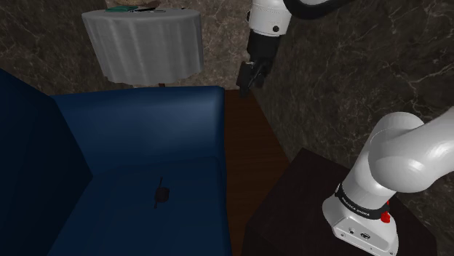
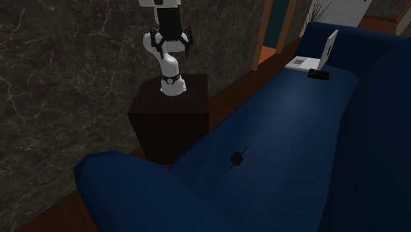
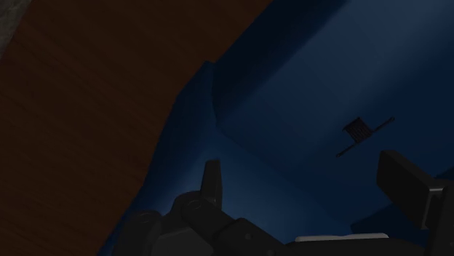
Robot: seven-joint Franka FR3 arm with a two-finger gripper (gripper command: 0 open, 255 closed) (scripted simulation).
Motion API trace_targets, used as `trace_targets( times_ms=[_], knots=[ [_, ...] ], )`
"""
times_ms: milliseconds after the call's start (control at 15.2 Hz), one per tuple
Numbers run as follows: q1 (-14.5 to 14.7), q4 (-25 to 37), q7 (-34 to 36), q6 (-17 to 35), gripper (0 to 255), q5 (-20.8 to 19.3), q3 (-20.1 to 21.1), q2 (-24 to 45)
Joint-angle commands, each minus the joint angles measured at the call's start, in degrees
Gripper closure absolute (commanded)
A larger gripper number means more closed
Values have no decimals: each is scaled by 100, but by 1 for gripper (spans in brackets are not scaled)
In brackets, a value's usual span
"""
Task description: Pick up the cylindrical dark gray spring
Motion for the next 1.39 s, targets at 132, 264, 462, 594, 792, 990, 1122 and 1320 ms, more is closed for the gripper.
trace_targets(
  times_ms=[132, 264, 462, 594, 792, 990, 1122, 1320],
  knots=[
    [47, -240, 315, 748, 0, 67, 365, 485],
    [49, -255, 487, 1096, 0, 64, 556, 815],
    [30, -217, 775, 1605, 0, -2, 842, 1363],
    [1, -152, 992, 1929, 0, -98, 1034, 1760],
    [-63, 6, 1373, 2381, 0, -343, 1314, 2400],
    [-130, 237, 1839, 2775, 0, -739, 1565, 3091],
    [-151, 433, 2202, 2994, 0, -1093, 1691, 3578],
    [-98, 792, 2793, 3237, 0, -1724, 1774, 4332]
  ],
)
